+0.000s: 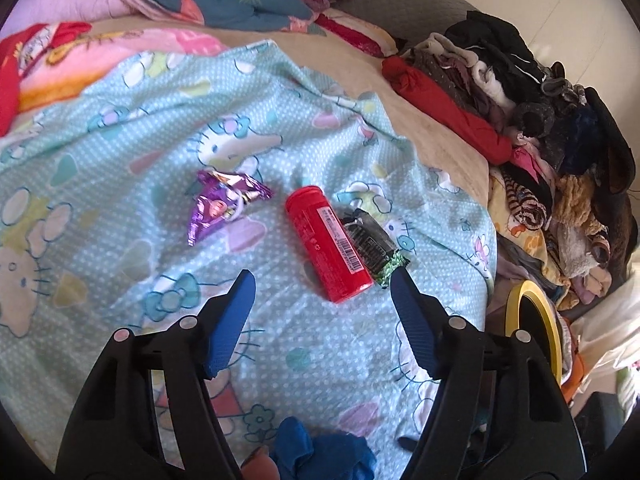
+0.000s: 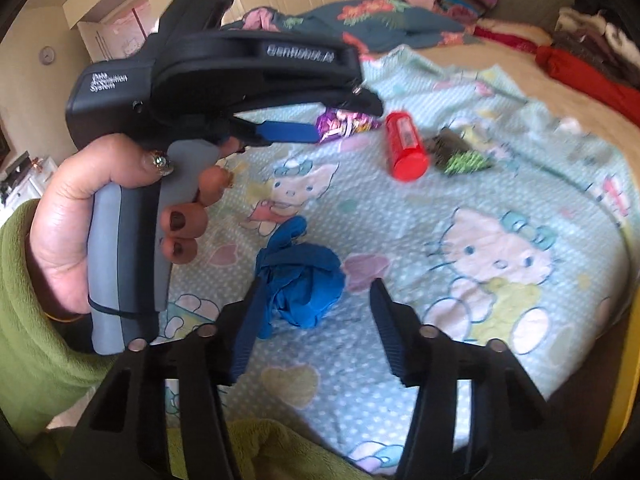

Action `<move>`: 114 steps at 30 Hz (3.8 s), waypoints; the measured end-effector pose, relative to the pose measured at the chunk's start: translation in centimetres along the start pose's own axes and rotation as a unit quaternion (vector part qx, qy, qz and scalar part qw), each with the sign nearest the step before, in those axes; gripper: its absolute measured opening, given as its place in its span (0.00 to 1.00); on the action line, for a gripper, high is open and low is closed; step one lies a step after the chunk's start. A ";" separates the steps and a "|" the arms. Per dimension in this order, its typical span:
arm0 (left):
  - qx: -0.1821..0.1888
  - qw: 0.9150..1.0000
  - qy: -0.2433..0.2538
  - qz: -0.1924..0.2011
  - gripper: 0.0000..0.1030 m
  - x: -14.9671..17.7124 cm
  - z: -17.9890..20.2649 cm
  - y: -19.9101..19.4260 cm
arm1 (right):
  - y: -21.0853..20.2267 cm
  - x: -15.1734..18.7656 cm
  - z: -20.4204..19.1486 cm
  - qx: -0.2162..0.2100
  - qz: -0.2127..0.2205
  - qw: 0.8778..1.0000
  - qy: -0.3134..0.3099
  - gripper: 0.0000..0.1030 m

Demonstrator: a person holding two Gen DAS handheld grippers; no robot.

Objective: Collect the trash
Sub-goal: 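Grasp the red tube with the left tool while the right tool grasps the blue glove, then carry the red tube and blue glove over the yellow-rimmed bin and open both tools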

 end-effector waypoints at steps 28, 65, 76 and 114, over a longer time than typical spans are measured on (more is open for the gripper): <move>0.010 0.995 -0.075 -0.067 0.30 -0.2 -0.7 7.8 | -6.1 1.4 6.4 0.058 0.071 0.993 0.078 0.02; 0.075 0.995 0.056 0.020 0.24 1.4 10.8 -1.6 | -16.7 1.2 12.3 0.114 0.193 0.965 0.136 0.02; 0.096 0.991 0.093 0.018 0.24 2.6 14.0 -2.7 | -19.7 2.3 14.7 0.136 0.217 0.952 0.166 0.02; 0.142 0.968 0.201 -0.041 0.24 9.6 23.4 -1.6 | -25.7 9.8 24.3 0.228 0.221 0.912 0.261 0.02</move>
Point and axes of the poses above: each gripper's, at about its wrist camera, not at the fingertips, and y roughly the way its jaws point, z to its right, x to its underside, the point moved 3 cm from there along y, roughly the way its jaws point, and after that the axes turned 3 degrees about -y, right-handed, at the moved point
